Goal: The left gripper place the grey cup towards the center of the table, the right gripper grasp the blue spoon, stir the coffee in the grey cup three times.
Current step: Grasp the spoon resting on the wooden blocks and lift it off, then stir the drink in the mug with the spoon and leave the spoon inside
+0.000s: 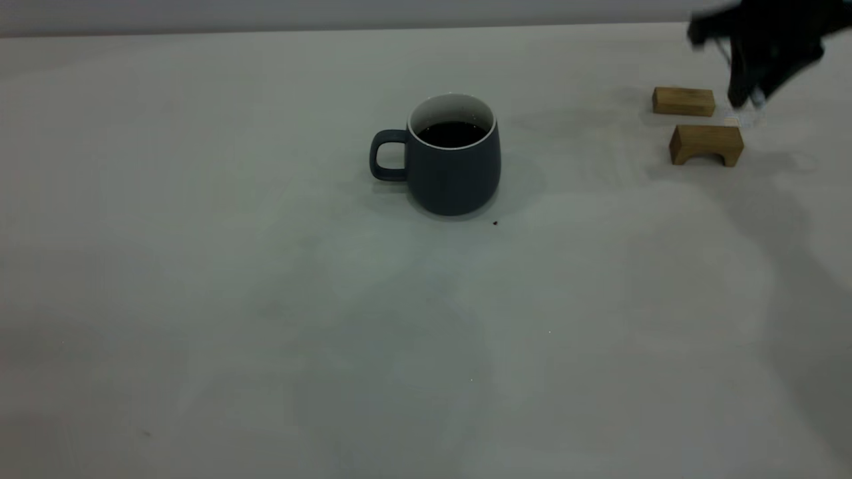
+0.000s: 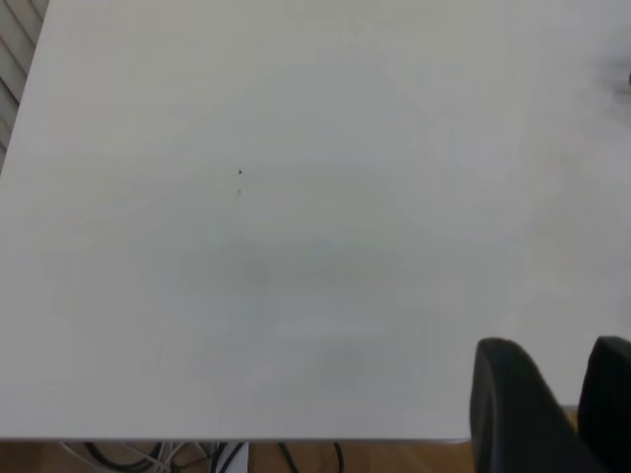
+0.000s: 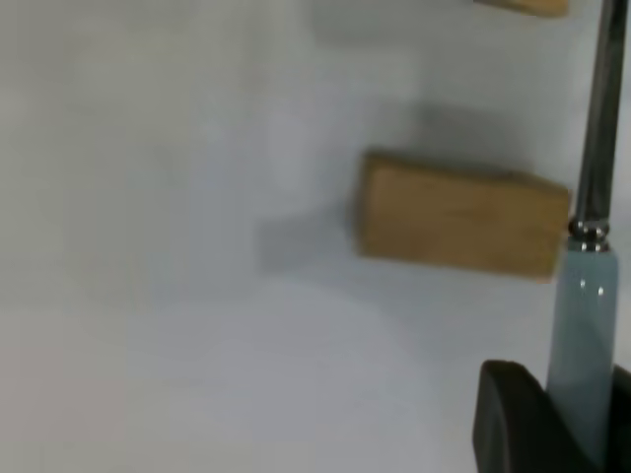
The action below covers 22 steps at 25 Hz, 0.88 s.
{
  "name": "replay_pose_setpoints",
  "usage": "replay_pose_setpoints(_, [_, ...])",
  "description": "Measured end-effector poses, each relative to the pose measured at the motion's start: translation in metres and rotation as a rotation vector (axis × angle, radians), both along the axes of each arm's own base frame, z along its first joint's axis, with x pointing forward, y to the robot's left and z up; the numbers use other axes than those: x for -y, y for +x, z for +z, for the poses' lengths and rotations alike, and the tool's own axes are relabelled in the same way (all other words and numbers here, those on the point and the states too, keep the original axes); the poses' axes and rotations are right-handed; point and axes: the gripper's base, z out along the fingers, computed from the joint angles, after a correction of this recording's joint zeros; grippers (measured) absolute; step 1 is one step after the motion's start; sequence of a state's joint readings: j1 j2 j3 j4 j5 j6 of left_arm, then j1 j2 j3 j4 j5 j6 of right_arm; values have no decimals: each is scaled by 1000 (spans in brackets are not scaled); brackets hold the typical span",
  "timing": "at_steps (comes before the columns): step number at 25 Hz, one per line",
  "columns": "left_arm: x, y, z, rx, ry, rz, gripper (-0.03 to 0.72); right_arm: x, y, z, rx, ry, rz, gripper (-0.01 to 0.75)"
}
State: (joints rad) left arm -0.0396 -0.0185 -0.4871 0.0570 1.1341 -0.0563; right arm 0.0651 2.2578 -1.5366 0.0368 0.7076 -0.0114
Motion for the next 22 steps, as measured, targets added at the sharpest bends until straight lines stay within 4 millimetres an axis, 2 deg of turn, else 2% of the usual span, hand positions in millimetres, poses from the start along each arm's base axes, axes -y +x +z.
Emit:
replay_pose_setpoints(4, [0,0,0,0,0,0,239,-23,-10,44,-15,184,-62,129])
replay_pose_setpoints(7, [0,0,0,0,0,0,239,-41,-18,65,-51,347,-75,129])
replay_pose_setpoints(15, [0,0,0,0,0,0,239,-82,-27,90,-211,796,-182,129])
replay_pose_setpoints(19, [0,0,0,0,0,0,239,-98,-29,102,-283,973,-243,129])
replay_pose_setpoints(22, [0,0,0,0,0,0,239,-109,-30,106,-353,1044,-329,129])
